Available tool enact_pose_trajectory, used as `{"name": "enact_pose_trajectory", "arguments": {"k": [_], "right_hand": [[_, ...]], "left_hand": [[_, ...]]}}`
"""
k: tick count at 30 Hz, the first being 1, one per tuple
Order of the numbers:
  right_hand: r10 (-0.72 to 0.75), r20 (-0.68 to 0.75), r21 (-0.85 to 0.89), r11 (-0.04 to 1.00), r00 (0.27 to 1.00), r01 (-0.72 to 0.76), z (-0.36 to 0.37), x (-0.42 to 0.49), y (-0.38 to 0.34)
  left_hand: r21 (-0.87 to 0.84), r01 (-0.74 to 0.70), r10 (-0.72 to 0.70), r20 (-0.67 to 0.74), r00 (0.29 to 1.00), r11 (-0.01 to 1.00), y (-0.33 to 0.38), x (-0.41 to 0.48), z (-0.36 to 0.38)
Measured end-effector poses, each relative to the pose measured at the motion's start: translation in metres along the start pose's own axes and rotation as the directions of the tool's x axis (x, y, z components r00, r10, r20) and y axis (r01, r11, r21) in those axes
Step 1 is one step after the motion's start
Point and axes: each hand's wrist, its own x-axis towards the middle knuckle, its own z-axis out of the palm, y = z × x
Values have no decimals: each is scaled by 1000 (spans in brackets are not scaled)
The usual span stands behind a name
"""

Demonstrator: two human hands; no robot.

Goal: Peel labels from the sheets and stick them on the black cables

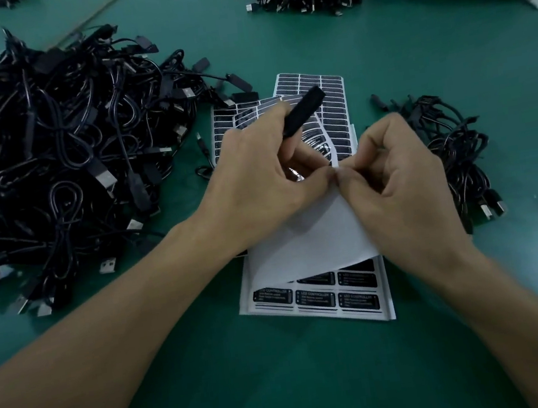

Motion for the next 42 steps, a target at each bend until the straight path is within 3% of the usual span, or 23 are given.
{"name": "enact_pose_trajectory", "arguments": {"k": [5, 11, 15, 20, 26, 38, 42], "right_hand": [[-40, 14, -57, 998, 999, 41, 0, 1, 1], [-42, -81, -122, 992, 996, 32, 2, -2, -5], [-37, -153, -280, 960, 987, -7, 1, -4, -7], [78, -62, -556, 825, 995, -100, 0, -6, -8], [-30, -77, -491, 871, 997, -12, 7, -3, -14], [20, -84, -488, 871, 996, -59, 13, 4, -8], [44, -95, -392, 917, 995, -78, 6, 6, -4]], "left_hand": [[-27, 77, -76, 37, 996, 997, -4, 0, 0], [-35, 121, -122, -7, 993, 992, -2, 1, 2], [-18, 138, -139, -107, 985, 990, -1, 2, 1], [-12, 222, -220, -202, 955, 975, -1, 3, -1], [8, 210, -205, -183, 962, 978, 6, -1, 6], [71, 218, -200, -208, 957, 973, 9, -2, 11], [-90, 299, -308, -98, 946, 950, 13, -2, 9]]}}
